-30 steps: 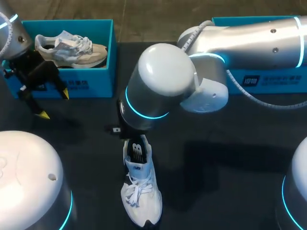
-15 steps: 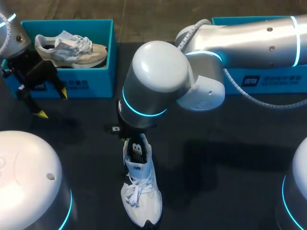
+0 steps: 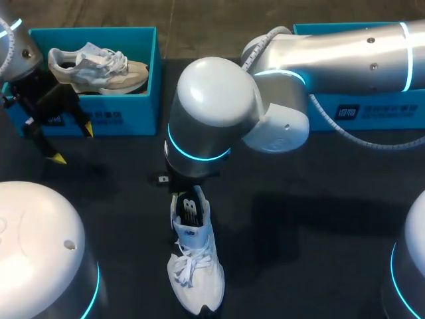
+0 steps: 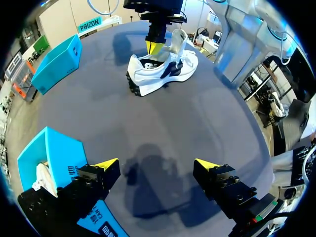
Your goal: Take the shoe out of the shoebox, open the shoe tongue, remove and reinsert the insole, then place the shoe into the shoebox
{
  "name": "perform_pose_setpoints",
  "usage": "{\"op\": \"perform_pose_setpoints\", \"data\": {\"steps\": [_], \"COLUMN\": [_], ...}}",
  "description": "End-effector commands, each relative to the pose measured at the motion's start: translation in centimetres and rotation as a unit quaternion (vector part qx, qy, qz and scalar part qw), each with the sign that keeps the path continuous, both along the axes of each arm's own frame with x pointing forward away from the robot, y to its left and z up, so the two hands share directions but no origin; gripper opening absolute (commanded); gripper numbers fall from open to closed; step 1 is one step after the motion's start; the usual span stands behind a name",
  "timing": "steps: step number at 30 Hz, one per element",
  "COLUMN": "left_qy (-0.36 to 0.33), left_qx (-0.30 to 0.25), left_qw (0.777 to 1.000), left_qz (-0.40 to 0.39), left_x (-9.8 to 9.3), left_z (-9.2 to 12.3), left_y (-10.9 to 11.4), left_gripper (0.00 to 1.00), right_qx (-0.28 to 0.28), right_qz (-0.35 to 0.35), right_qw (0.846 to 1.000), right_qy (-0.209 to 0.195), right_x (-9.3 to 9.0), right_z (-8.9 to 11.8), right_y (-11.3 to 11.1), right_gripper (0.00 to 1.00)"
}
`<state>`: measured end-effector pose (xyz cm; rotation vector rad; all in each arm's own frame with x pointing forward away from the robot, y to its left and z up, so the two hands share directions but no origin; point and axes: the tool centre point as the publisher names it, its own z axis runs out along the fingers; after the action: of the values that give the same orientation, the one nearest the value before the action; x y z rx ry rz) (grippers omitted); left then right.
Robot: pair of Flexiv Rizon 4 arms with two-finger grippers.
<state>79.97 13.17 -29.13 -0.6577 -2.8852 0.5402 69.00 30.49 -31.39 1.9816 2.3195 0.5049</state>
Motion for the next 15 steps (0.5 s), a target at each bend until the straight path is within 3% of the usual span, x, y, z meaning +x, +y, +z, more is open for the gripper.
{"op": "perform_pose_setpoints", "data": {"steps": [1, 8, 15], "left_qy": [-0.001, -0.001, -0.001], "left_qx": [0.002, 0.002, 0.002], "left_qw": [1.0, 1.0, 1.0], "left_qz": [0.0, 0.0, 0.0], "left_x": [-0.1, -0.1, -0.1], "left_z": [0.1, 0.1, 0.1], "left_y": [0.0, 0.0, 0.0], "left_gripper": [1.0, 1.0, 1.0], "right_qx": [-0.004, -0.025, -0.039], "right_qz": [-0.012, -0.034, -0.041], "right_qw": [1.0, 0.999, 0.998], "right_qy": [-0.004, -0.021, -0.022], "right_x": [-0.3, -0.1, -0.1], "right_z": [-1.2, -2.7, -2.7], "right_y": [0.2, -0.7, -1.0], "right_gripper": [0.0, 0.0, 0.0]}}
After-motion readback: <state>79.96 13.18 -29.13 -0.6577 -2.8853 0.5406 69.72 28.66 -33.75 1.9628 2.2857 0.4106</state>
